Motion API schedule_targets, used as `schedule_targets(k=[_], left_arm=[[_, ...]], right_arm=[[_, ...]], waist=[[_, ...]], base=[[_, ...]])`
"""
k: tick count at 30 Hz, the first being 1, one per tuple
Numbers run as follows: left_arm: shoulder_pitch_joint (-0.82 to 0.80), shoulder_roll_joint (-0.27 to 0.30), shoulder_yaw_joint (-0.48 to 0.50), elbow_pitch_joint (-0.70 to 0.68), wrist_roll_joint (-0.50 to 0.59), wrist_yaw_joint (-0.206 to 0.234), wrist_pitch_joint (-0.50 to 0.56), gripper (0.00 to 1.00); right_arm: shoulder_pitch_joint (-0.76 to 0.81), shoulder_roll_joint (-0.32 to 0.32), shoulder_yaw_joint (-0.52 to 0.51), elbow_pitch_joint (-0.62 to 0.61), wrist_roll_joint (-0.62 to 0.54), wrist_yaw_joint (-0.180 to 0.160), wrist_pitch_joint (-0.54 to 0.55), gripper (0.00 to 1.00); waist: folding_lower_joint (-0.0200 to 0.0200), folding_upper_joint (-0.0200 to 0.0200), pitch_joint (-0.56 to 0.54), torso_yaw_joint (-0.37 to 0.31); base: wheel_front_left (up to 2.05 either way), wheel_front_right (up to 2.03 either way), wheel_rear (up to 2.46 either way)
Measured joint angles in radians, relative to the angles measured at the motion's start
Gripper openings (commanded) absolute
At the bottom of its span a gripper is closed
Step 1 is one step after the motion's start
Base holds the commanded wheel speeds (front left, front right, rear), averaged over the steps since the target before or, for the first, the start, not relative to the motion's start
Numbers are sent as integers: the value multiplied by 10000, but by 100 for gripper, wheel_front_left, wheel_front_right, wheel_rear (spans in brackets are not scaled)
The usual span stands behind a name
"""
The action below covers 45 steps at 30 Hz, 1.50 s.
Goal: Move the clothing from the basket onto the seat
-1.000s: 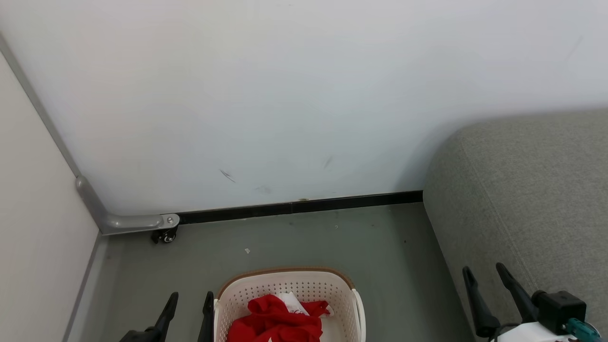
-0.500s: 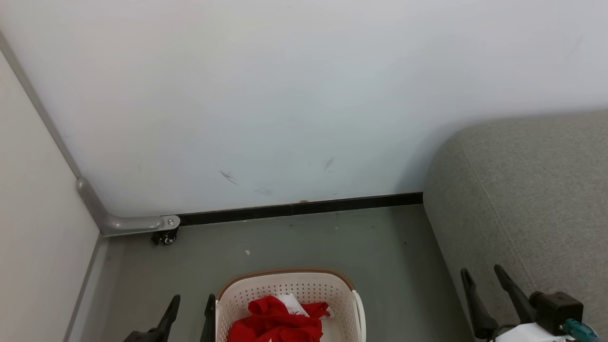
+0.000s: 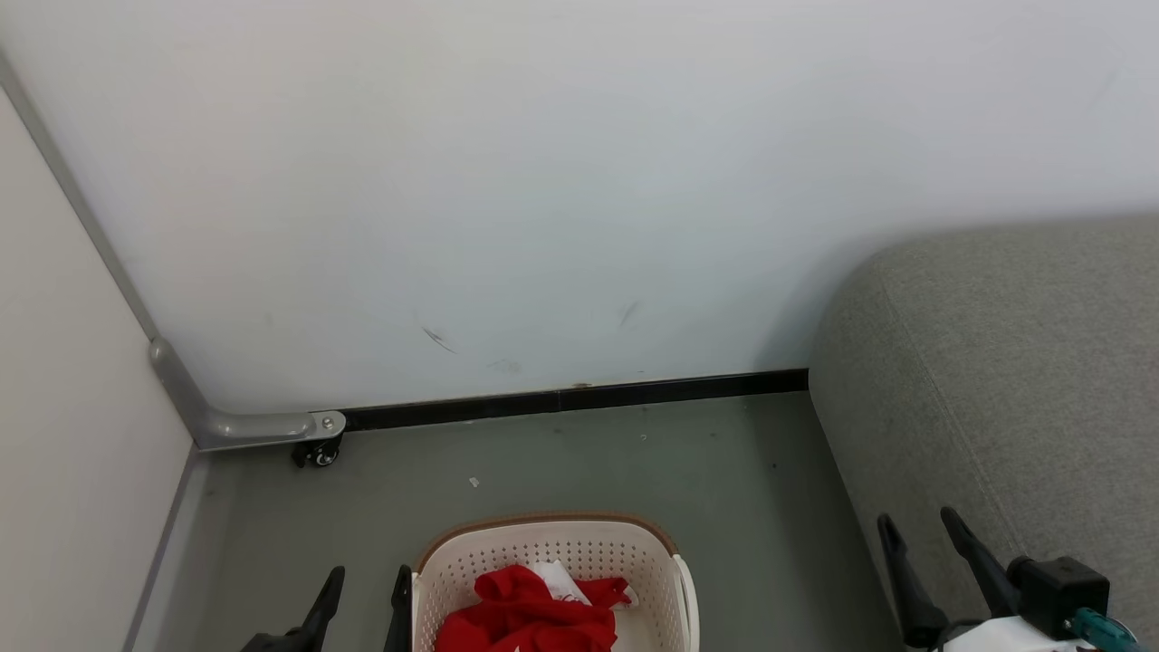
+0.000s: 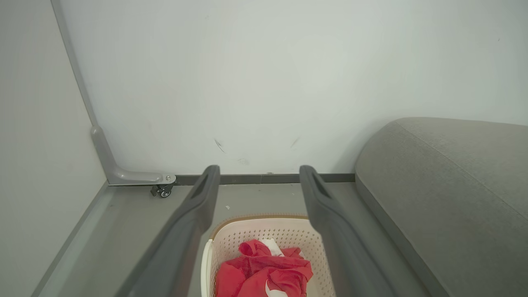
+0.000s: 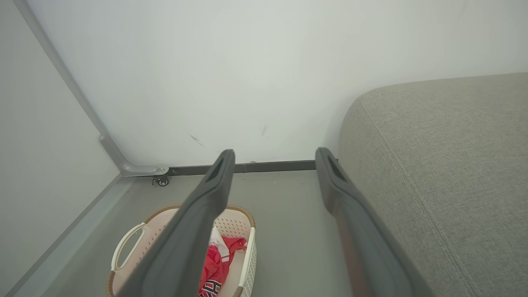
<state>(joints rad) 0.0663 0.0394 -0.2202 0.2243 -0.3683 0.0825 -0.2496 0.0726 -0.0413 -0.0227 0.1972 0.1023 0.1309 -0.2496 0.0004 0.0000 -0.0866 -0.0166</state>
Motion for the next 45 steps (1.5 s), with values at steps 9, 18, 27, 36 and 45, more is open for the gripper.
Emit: schedule_targets(k=[9,18,27,36,45], left_arm=[[-106,0,-10,36,-2,44,0,100],[-147,0,-8,59,-4,44,0,100],[-140,2,-186,332,-165,36,0,100],[50,10,-546,1001,-167,-77,2,100],[79,13,-1133,1799,207,-428,2,100]], right_arm=[[-1,6,-4,25,0,0,0,100],[-3,13,12,59,0,0,0,100],[53,23,-84,437,0,0,0,100],[526,46,-355,709,0,0,0,100],[1092,67,-660,301,-2,2,0,100]], waist=[[0,0,22,14],[0,0,80,-12],[-1,0,196,-88],[-1,0,396,-203],[-2,0,755,-375]], base=[[0,0,0],[0,0,0],[0,0,0],[0,0,0],[0,0,0]])
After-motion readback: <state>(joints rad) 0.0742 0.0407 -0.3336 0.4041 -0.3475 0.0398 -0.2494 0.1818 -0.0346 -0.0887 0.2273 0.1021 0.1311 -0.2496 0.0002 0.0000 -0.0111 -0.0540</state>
